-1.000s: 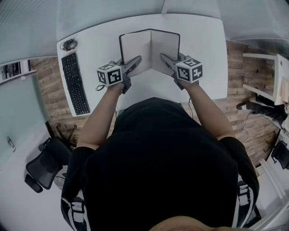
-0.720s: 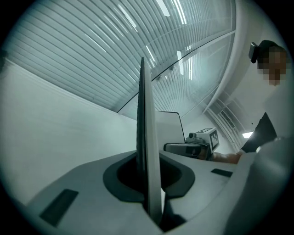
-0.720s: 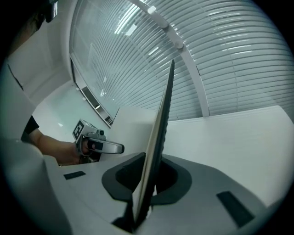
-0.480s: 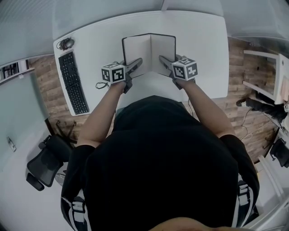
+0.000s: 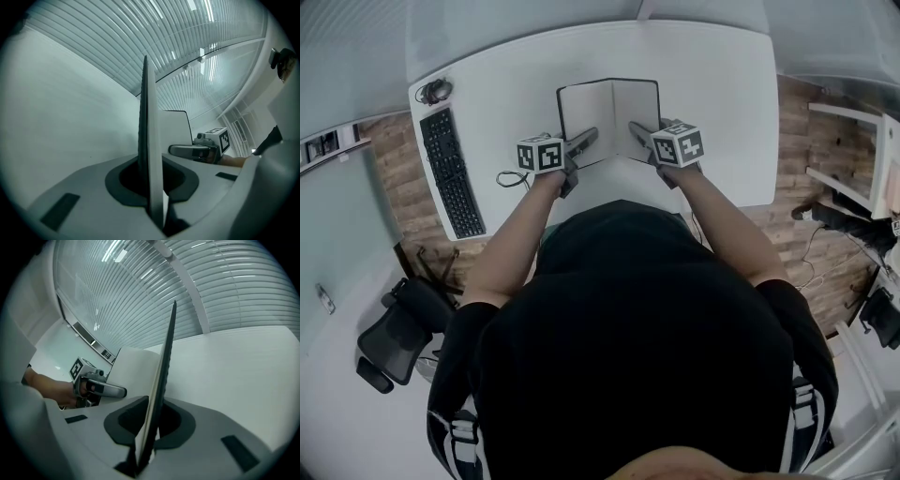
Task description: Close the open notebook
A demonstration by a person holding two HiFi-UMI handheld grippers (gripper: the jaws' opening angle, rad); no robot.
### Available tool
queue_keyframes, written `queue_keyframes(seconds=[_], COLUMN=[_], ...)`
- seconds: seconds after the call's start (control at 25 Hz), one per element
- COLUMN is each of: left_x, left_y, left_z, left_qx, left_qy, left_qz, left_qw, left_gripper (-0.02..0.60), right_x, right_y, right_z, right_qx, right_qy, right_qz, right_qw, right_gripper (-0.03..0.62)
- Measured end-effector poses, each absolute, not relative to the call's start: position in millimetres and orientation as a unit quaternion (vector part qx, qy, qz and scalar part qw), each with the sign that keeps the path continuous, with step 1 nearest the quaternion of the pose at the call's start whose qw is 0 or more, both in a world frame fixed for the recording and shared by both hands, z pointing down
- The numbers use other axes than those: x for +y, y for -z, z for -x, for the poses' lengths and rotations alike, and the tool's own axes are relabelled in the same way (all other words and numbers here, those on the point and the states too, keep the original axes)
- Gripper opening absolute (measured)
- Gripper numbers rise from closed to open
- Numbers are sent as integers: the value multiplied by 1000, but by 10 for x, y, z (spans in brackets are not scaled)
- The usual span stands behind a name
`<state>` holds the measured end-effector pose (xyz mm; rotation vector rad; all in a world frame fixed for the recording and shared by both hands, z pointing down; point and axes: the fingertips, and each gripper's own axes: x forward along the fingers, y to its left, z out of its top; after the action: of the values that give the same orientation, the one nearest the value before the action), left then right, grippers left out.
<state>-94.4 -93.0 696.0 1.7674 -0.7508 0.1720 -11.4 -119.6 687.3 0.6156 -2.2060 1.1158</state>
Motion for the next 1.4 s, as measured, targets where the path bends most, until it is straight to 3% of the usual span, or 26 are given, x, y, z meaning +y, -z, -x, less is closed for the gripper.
queue_keyframes(seconds=[1.4], left_x=[-895], left_y=[-7331], left_z=[1086], left_qx=[-331], left_qy=[-85], left_qz=[-692], left_qw=[636], left_gripper=[63], right_x=[-1179], right_y=[-7433], right_z=[-8], right_qx=[-803], right_qy=[-444], right_qz=[-239], right_qw=[317], right_gripper=[81])
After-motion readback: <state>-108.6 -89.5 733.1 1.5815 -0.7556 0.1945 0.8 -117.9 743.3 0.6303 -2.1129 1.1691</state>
